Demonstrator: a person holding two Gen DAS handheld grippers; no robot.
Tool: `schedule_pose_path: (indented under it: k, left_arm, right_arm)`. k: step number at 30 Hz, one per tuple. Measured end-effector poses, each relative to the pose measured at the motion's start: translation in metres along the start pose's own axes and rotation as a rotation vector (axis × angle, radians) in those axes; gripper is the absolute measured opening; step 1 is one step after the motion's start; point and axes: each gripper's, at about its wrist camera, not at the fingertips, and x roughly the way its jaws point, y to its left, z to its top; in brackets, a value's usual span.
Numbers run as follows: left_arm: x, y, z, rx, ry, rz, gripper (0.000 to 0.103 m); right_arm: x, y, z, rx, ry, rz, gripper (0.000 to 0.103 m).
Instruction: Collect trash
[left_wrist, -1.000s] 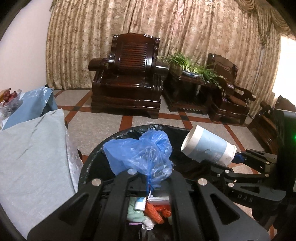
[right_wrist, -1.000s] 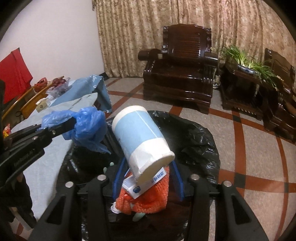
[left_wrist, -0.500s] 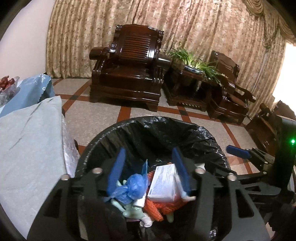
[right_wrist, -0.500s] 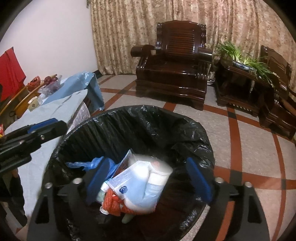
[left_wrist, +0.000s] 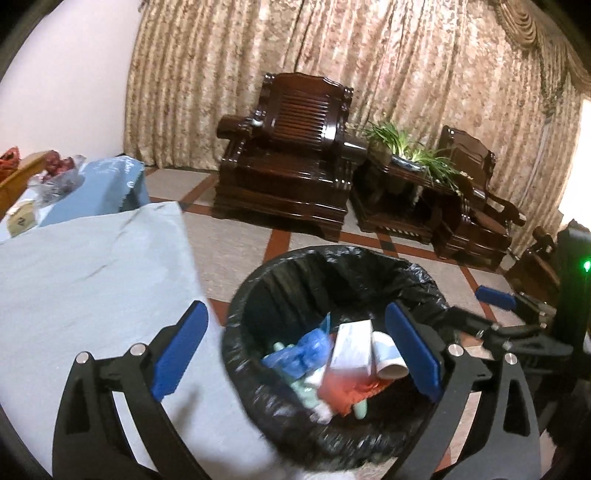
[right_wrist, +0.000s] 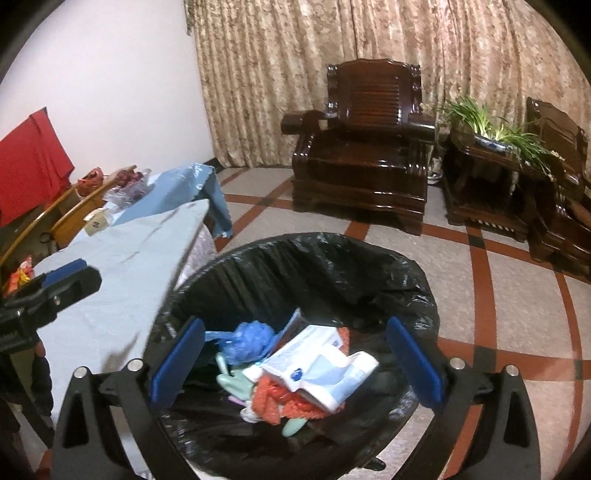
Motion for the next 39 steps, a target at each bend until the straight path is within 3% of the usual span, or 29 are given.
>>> schedule_pose_path:
  k: [11,30,39]
  left_arm:
    - [-0.052,0.020,-0.020,-0.035,-0.008,0.105,0.095]
    - [-0.112,0.008,-0.016,-0.037,-0.067,0.184,0.096]
    - [-0.134,0.003,-0.009,-0.034,-0.107,0.185,0.096]
  right_arm:
    - [-0.031,0.031,-0.002,-0.016,-0.022,0.039,0.097]
    - [-0.085,0.078,0.007,-0.084,-0.080,0.091,0.097]
    - [-0.100,0.090,0.014,-0.106,-0.113,0.111,0.097]
